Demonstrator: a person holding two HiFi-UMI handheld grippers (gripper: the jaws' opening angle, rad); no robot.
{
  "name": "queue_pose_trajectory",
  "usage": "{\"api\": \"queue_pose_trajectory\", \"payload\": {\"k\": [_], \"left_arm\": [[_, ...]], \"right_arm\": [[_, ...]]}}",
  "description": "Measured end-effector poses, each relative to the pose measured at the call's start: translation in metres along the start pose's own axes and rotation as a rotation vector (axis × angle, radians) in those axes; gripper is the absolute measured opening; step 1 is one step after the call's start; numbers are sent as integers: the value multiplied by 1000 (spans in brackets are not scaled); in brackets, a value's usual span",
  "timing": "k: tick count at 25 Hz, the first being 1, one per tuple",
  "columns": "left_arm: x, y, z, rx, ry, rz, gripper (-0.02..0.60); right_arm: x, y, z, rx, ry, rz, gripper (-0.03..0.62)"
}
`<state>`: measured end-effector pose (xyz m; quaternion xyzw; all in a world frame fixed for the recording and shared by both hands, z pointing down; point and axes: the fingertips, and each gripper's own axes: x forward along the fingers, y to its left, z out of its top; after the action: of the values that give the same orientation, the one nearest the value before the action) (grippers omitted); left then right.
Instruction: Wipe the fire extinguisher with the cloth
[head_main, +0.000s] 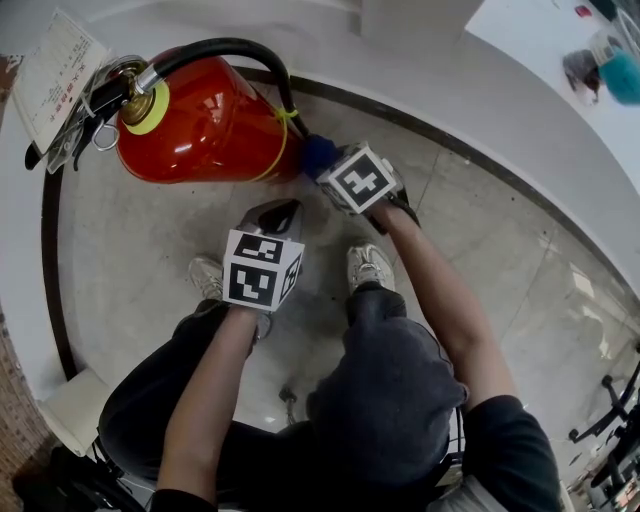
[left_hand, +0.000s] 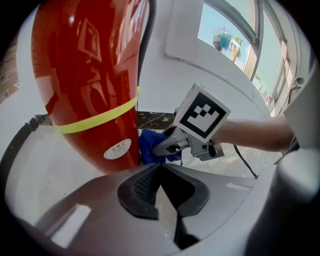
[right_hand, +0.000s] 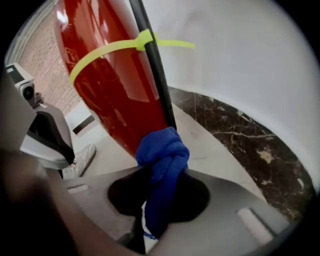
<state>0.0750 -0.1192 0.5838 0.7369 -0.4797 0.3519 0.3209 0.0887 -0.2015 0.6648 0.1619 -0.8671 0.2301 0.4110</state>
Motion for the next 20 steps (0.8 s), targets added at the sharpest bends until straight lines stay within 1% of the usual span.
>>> {"api": "queue_pose_trajectory", "payload": {"k": [3, 6, 8, 9, 12, 14, 20], "left_arm": [[0, 3, -3, -21, -3, -1, 5], [0, 8, -7, -40, -3, 0, 5], [-2, 11, -9, -50, -1, 4, 5], [-3, 13, -10, -54, -2, 7, 5], [-8, 19, -11, -57, -11, 13, 5], [-12, 23, -10, -55, -20, 21, 5], [-32, 19, 2, -47, -56, 38, 5]], "right_arm": [[17, -12, 8, 22, 22, -29, 72], [32, -28, 2, 50, 97, -82, 72], [38, -26, -6, 83, 144, -60, 72], [39, -22, -8, 95, 143, -39, 72], [30, -10, -4, 135, 54, 31, 71], [17, 1, 2, 153, -6, 63, 71], [-35, 24, 37, 182, -173, 110, 71]]}}
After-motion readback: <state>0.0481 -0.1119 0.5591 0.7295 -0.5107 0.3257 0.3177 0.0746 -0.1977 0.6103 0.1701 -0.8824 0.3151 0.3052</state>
